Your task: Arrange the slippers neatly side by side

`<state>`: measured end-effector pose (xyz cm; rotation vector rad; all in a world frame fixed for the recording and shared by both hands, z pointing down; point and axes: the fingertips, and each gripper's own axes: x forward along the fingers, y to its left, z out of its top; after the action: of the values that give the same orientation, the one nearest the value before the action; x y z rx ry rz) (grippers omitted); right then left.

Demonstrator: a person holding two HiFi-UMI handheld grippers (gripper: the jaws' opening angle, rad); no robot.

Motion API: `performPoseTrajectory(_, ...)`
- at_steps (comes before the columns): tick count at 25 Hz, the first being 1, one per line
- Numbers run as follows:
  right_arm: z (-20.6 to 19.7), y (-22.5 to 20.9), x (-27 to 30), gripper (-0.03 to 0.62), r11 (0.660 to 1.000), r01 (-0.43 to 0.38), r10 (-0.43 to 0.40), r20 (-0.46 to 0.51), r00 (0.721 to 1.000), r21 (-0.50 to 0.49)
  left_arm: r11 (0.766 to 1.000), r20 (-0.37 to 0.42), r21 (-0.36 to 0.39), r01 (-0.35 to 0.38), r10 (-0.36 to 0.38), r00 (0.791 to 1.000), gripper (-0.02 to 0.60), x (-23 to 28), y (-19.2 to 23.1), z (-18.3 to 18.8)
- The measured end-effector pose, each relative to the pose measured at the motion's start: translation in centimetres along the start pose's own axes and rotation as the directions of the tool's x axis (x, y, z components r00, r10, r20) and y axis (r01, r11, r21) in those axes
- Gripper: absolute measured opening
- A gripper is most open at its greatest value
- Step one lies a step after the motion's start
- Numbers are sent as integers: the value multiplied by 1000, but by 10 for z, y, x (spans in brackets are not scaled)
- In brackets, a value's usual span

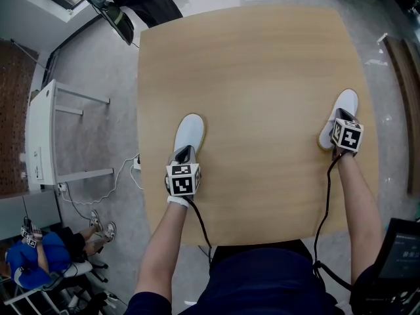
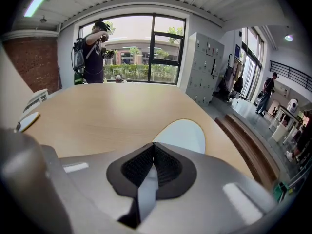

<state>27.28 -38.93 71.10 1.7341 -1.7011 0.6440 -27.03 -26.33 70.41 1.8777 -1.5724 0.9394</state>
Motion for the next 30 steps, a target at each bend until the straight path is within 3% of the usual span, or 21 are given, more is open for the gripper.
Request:
performPoseTrajectory(8,-12,7,2,11,999,-19,17,-33,999,-44,1000,-4,-27,-2,2,1000,5,0,1,-5)
performPoseTrajectory(16,-20,25,-3,9,992,-112,111,-9,994,-62,989,-6,-150,10,-11,1000,5,4,3,-5)
performPoseTrajectory(30,-44,71,-31,9,958,-214,216,-9,976,-189,991,2,-131,19,-19,1000,5,-7,-28,-11)
